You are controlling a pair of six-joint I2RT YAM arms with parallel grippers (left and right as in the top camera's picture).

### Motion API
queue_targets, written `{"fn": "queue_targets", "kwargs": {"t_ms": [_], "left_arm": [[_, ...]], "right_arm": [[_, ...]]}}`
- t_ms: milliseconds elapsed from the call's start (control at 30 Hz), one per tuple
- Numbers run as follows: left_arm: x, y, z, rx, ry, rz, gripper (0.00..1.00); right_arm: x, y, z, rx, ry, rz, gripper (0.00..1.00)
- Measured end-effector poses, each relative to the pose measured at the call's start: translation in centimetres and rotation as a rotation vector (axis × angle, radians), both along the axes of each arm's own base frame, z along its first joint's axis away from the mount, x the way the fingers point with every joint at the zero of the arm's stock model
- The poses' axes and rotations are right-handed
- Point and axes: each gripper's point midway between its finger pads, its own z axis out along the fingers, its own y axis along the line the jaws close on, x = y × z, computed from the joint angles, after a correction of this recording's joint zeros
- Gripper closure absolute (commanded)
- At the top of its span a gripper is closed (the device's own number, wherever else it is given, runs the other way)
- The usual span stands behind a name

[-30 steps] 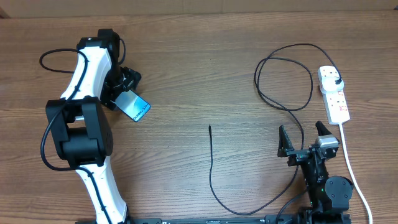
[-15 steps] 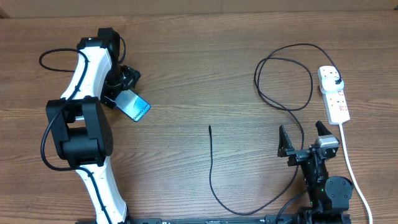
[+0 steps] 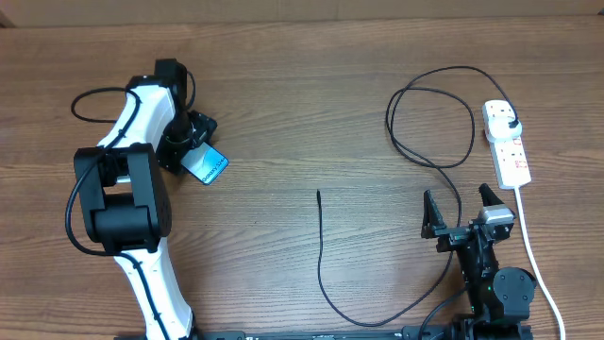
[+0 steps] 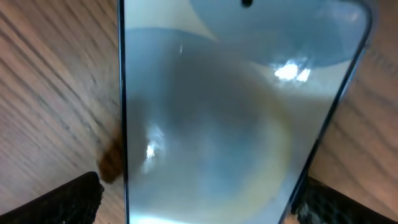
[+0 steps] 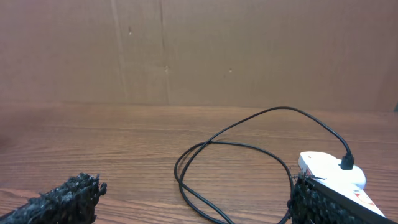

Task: Plug charger to phone and switch on socket
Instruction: 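Lower the left gripper and close it on the phone's long edges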

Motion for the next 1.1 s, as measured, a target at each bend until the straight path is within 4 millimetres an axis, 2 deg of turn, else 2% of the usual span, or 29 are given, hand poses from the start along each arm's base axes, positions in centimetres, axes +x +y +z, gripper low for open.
{"fn": "queue_targets", "kwargs": {"t_ms": [367,1100], "left_arm": [[0.59,-0.07,-0.17,-0.004,-0.031,0.000,0.00],[0.47,-0.24,-0.20,0.003,-0.064,-0.005,0.00]], "right_arm": [[0.00,0.01,0.00,0.000,0.000,0.000,0.00],[0.00,0.01,-0.01,0.000,0.000,0.000,0.00]]}}
